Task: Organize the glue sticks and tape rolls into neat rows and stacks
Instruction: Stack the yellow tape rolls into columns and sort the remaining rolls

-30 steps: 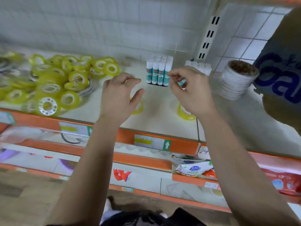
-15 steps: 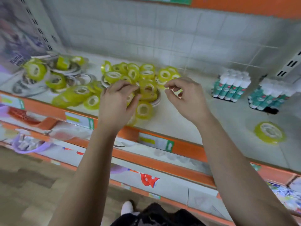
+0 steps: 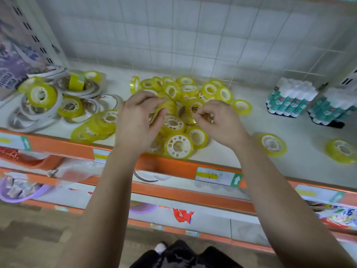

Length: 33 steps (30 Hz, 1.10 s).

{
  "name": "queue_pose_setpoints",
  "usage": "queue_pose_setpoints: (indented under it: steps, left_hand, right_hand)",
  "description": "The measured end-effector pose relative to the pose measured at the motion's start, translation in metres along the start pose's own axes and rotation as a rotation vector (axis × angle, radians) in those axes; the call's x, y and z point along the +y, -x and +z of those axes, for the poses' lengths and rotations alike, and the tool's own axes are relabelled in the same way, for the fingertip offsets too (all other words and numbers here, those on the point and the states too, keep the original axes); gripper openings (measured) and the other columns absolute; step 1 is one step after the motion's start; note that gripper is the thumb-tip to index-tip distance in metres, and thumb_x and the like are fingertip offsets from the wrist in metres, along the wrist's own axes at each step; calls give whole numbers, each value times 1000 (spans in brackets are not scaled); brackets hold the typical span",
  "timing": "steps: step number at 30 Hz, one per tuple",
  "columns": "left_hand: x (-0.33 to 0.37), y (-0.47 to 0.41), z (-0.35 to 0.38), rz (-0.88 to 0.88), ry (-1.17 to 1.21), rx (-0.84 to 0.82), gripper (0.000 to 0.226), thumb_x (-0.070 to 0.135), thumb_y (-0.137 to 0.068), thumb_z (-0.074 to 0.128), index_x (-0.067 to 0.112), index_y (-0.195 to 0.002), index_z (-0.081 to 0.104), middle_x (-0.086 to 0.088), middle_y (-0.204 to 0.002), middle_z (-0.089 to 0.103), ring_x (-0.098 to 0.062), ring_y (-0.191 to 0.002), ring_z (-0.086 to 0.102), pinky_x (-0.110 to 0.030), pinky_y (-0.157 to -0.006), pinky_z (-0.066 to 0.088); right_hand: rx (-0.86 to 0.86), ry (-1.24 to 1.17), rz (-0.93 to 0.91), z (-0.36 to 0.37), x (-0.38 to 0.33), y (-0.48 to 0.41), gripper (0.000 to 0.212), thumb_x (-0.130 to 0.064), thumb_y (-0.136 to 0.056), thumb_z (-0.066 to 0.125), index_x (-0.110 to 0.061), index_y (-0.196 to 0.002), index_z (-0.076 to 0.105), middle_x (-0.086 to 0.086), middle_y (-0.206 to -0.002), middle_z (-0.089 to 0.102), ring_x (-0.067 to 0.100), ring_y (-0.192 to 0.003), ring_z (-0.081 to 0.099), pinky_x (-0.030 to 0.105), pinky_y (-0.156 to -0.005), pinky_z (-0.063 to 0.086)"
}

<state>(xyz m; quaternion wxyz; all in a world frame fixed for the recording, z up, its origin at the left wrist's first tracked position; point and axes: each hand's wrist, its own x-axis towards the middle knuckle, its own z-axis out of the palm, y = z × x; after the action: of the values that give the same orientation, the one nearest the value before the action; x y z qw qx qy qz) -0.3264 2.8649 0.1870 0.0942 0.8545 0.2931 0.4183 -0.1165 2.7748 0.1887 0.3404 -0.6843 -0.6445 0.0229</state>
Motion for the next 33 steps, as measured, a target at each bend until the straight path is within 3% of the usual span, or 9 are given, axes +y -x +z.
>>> queue_pose_setpoints:
  steps: [3,9,12,16,24,28,33]
  left_hand:
    - [1,-2,1,1,14,0,24,29,-92,62,14,-108,72,-3,-105,64,-25,-95,65,-51,-79,52]
    - [6,-7,7,2,48,-10,24,30,-92,60,14,-106,73,-2,-104,65,-26,-96,65,-52,-81,52]
    - [13,-15,14,31,72,-55,24,32,-92,60,16,-103,73,-1,-102,66,-24,-94,66,-53,-82,51]
    - [23,-24,25,48,82,-123,23,33,-91,59,18,-99,73,2,-98,66,-21,-90,65,-49,-79,52]
    - [47,-40,44,72,44,-222,24,32,-85,58,16,-94,74,-3,-95,66,-28,-86,66,-48,-79,53]
    - [51,-46,56,55,-21,-268,17,28,-87,63,14,-90,74,-7,-96,63,-31,-85,64,-47,-75,53]
    - [52,-52,69,25,-110,-281,15,23,-87,68,11,-92,75,-9,-97,60,-31,-99,58,-40,-75,52]
  right_hand:
    - [-43,15,11,1,1,0,20,-28,-89,66,-13,-80,73,-1,-76,61,15,-78,54,24,-69,35]
    - [-65,-34,31,-5,2,0,24,-31,-88,69,-9,-80,74,5,-78,61,17,-76,55,27,-69,41]
    - [-85,-78,5,-10,2,2,28,-35,-90,64,-9,-80,70,1,-78,57,17,-77,54,27,-69,41]
    - [-39,-129,16,-21,11,9,19,-32,-93,60,-16,-83,63,-4,-84,56,15,-85,53,25,-73,41]
    - [59,-77,56,-45,40,27,42,-52,-86,53,-13,-87,67,-3,-89,57,14,-84,55,25,-72,45]
    - [133,-80,83,-54,46,36,27,-39,-88,61,-13,-84,68,0,-86,56,14,-77,56,30,-72,49]
    - [199,-106,75,-61,52,44,18,-29,-88,65,-13,-85,73,5,-88,60,13,-78,59,36,-74,53]
